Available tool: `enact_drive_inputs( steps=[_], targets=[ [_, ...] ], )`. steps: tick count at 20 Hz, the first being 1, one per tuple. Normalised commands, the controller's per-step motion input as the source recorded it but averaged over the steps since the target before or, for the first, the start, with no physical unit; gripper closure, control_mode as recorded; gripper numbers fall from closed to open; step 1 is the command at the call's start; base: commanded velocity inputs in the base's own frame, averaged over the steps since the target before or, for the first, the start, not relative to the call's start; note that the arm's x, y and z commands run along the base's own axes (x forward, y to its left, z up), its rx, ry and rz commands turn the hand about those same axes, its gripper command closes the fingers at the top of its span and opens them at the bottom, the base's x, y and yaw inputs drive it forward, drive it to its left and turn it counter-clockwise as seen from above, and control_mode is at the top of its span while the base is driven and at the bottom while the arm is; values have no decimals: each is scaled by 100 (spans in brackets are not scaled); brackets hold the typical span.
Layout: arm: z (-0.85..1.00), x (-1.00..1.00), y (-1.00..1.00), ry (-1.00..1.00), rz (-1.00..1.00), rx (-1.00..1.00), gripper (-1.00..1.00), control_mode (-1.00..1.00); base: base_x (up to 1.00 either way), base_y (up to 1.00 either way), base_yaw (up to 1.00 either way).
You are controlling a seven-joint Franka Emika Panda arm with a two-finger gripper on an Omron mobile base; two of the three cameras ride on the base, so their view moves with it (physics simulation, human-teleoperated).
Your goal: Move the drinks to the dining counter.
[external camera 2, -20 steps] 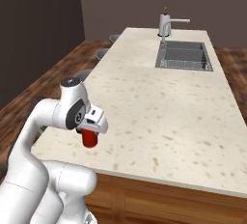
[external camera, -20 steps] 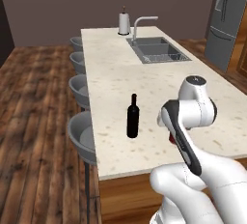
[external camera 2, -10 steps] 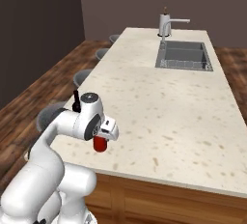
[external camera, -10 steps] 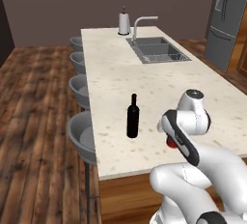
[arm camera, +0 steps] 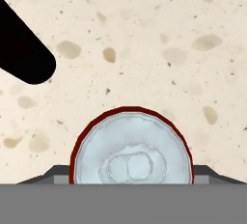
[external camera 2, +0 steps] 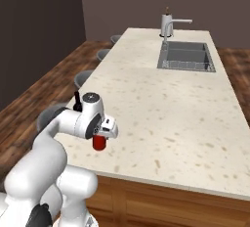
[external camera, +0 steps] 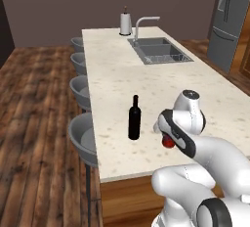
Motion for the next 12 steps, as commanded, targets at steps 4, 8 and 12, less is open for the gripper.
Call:
enact_drive_inputs(
  steps=[4,8,12],
  targets=[
    [0,6,39,0,2,-1,100,-100,0,0,0],
    [-10,24,31,0,0,-1,100,-100,0,0,0],
    [-36,29,4,0,0,0,100,-100,0,0,0]
  ],
)
